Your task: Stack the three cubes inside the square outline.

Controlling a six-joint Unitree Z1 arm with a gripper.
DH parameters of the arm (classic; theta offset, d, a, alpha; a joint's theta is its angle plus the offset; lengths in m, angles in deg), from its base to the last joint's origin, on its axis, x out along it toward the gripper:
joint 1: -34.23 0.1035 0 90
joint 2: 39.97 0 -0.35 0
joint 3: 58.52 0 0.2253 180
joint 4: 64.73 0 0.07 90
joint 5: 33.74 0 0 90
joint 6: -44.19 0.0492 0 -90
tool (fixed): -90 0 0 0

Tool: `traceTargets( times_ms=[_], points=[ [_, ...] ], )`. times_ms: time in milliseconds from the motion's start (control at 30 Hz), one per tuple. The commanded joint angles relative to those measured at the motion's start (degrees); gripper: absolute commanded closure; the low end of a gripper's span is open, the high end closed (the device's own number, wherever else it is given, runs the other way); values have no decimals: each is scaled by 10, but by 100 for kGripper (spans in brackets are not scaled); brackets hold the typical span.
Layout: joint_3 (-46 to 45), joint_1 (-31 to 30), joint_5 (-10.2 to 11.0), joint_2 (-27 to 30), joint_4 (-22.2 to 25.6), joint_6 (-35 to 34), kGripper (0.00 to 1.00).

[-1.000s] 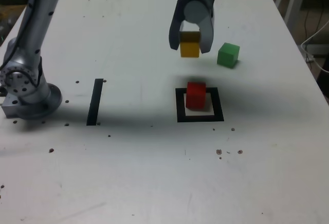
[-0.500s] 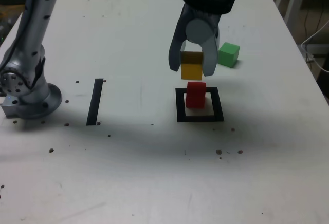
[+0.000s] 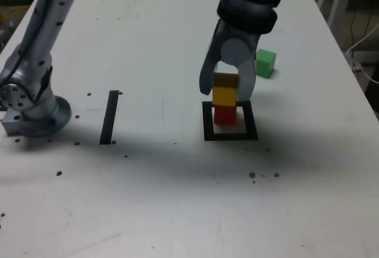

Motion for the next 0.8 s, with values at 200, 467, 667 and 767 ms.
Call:
traceTargets(
  times_ms=[200,467,667,767],
  points=[
    [2,3,2,-13,6,2,72],
    [1,8,5,-18,3,3,72],
    [1,10,5,-23,-2,5,72],
    [1,11,5,-26,-5,5,72]
  ],
)
